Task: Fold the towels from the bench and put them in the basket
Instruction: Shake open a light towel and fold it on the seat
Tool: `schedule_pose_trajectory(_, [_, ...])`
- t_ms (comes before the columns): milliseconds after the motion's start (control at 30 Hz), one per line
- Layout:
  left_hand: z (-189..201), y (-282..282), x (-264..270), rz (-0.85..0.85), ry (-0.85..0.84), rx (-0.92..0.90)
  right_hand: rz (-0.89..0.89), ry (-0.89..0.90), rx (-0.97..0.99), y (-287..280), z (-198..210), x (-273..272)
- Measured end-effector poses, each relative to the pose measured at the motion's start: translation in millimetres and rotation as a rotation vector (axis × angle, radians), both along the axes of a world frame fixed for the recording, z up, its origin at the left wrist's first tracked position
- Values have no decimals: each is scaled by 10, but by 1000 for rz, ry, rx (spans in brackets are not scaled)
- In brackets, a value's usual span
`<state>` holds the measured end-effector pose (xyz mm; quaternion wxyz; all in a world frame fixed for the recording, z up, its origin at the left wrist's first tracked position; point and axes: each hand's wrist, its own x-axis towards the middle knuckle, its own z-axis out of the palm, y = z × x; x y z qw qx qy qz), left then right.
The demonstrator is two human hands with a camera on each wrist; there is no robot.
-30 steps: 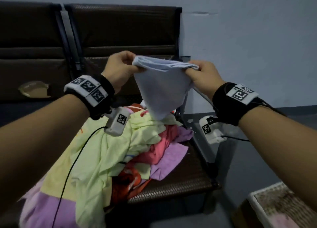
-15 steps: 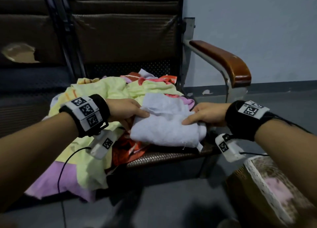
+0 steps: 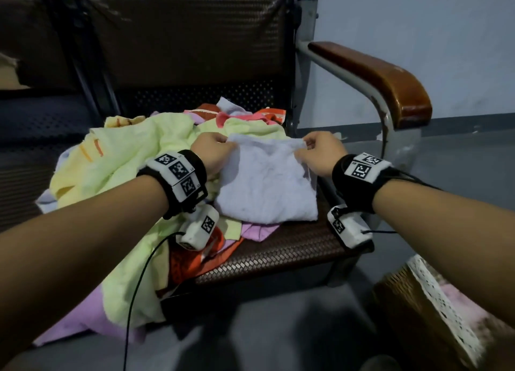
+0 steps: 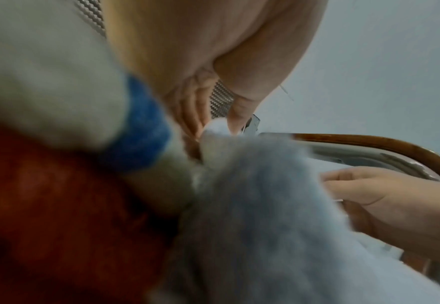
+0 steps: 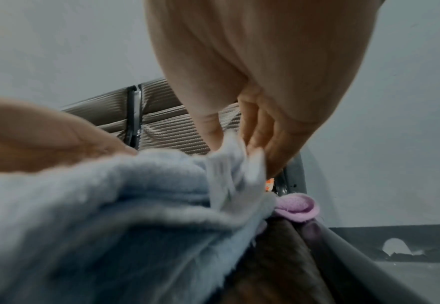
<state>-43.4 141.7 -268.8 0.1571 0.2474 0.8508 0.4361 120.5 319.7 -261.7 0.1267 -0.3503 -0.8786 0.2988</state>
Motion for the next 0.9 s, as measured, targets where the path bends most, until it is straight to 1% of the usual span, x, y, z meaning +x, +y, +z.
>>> schedule_pose_trajectory(33, [-20, -2, -6, 22, 11, -1, 27, -23, 36, -19, -16, 20])
schedule_pose_trajectory(100, [-27, -56, 4, 30, 102, 18, 128, -46, 141, -76, -16, 97])
schedule_pose_trajectory(133, [-14, -98, 29, -11, 143, 50, 201, -36, 180, -114, -10, 145])
schedule_pose_trajectory(167, [7, -150, 66, -96, 151, 81, 292, -37, 192, -154, 4, 201])
schedule_pose_trajectory(200, [29, -213, 108, -218, 125, 85, 389, -80, 185, -189, 3, 264])
schedule_pose_trajectory(233, [35, -284, 145, -346, 97, 46, 472, -159, 182, -238, -9, 326])
schedule_pose_trajectory(267, [24, -356, 178, -457, 104, -46, 529, -242, 197, -288, -33, 384])
schedule_pose_trajectory(300, [-6, -421, 202, -535, 162, -168, 558, -311, 219, -331, -62, 442])
schedule_pose_trajectory(333, [-50, -475, 215, -579, 238, -280, 577, -359, 240, -359, -86, 495])
schedule_pose_trajectory(367, [-90, -515, 230, -603, 301, -356, 588, -396, 254, -377, -99, 538])
schedule_pose_trajectory(433, [-146, -556, 248, -629, 348, -398, 596, -441, 263, -383, -82, 568])
schedule_pose_trajectory(467, [-157, -559, 248, -637, 344, -404, 594, -434, 242, -372, -53, 560])
schedule_pose_trajectory(567, [-125, -581, 277, -624, 285, -439, 536, -342, 160, -328, 26, 543])
schedule_pose_trajectory(633, [-90, -600, 289, -586, 309, -415, 491, -283, 132, -283, 52, 578])
schedule_pose_trajectory(700, [-40, -626, 302, -508, 276, -295, 453, -203, 76, -213, 56, 634])
schedule_pose_trajectory(833, [-38, -603, 311, -324, 76, -35, 323, -30, -91, -103, 45, 698])
schedule_pose_trajectory(900, [-61, -568, 330, -265, 40, 1, 244, 15, -153, -86, 21, 679])
